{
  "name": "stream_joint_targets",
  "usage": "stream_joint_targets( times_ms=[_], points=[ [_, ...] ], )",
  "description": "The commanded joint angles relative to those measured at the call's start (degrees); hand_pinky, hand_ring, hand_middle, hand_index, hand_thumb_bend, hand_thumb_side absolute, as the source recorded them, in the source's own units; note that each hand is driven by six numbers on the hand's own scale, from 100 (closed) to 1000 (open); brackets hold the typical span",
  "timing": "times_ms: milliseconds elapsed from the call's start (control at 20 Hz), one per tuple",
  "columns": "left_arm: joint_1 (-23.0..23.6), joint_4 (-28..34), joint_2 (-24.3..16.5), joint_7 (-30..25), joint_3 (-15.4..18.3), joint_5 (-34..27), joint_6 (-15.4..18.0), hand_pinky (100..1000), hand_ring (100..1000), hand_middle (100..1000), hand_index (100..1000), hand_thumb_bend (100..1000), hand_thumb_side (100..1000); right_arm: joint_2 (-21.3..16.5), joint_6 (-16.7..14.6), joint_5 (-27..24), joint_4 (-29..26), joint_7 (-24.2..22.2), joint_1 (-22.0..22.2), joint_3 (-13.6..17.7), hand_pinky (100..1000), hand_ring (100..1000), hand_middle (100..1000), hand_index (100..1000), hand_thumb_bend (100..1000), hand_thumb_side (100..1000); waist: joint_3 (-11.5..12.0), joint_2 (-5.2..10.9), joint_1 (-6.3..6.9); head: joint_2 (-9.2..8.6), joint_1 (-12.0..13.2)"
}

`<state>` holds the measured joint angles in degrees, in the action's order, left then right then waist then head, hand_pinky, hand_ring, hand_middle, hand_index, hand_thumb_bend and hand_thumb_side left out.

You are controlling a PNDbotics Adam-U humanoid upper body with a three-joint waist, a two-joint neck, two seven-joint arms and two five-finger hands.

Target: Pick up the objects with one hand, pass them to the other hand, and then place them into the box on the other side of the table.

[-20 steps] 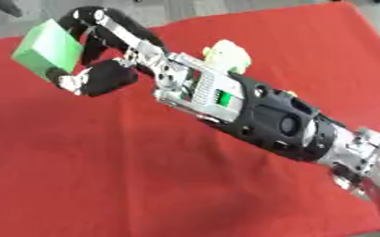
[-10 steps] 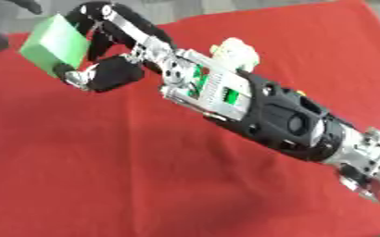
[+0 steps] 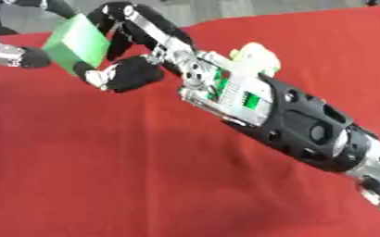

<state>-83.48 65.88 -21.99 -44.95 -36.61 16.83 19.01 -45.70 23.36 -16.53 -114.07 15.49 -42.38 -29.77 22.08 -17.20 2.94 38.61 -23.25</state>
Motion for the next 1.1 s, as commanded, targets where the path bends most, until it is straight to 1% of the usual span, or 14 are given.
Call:
stream_joint_targets(
  times_ms=[50,200,450,600,900,1000,1100],
  points=[
    [-1.92,-1.01,-0.14,-7.01,0.54,1.15,8.22,1000,959,911,979,360,887,-0.59,-0.02,-0.38,-0.52,0.04,-1.07,0.74,624,505,374,529,100,100,0.09,0.27,0.35,-0.63,0.73],
    [-2.25,-1.64,0.38,-7.01,0.67,1.70,8.96,1000,959,911,979,360,895,-0.54,0.02,-0.48,-0.52,0.10,-1.04,0.72,623,505,374,529,100,100,0.03,0.23,0.32,-0.63,0.96],
    [-2.69,-2.79,1.08,-7.01,1.56,3.55,9.31,1000,963,917,985,404,900,-0.28,-0.08,-0.66,-0.52,-0.05,-1.21,0.64,622,505,374,528,100,100,0.06,0.21,0.31,-1.00,0.92],
    [-2.67,-3.81,1.46,-7.01,1.95,4.73,9.89,1000,961,915,982,399,907,-0.21,-0.20,-0.67,-0.52,-0.25,-1.25,0.64,621,505,375,528,100,100,0.02,0.19,0.29,-1.21,1.03],
    [-2.74,-4.72,2.20,-7.01,1.76,5.31,11.29,1000,949,898,930,398,919,-0.08,-0.36,-0.70,-0.52,-0.43,-1.34,0.75,620,505,375,527,100,100,-0.11,0.15,0.24,-1.14,1.23],
    [-2.71,-5.02,2.39,-7.01,1.67,5.59,11.56,1000,945,894,918,403,904,-0.07,-0.46,-0.77,-0.52,-0.42,-1.39,0.83,619,504,375,527,105,100,-0.22,0.16,0.23,-1.12,1.34],
    [-2.69,-5.27,2.61,-7.01,1.71,5.82,11.70,1000,938,882,899,383,875,-0.05,-0.54,-0.85,-0.52,-0.44,-1.48,0.89,619,505,375,526,106,100,-0.28,0.17,0.24,-1.22,1.44]
  ],
)
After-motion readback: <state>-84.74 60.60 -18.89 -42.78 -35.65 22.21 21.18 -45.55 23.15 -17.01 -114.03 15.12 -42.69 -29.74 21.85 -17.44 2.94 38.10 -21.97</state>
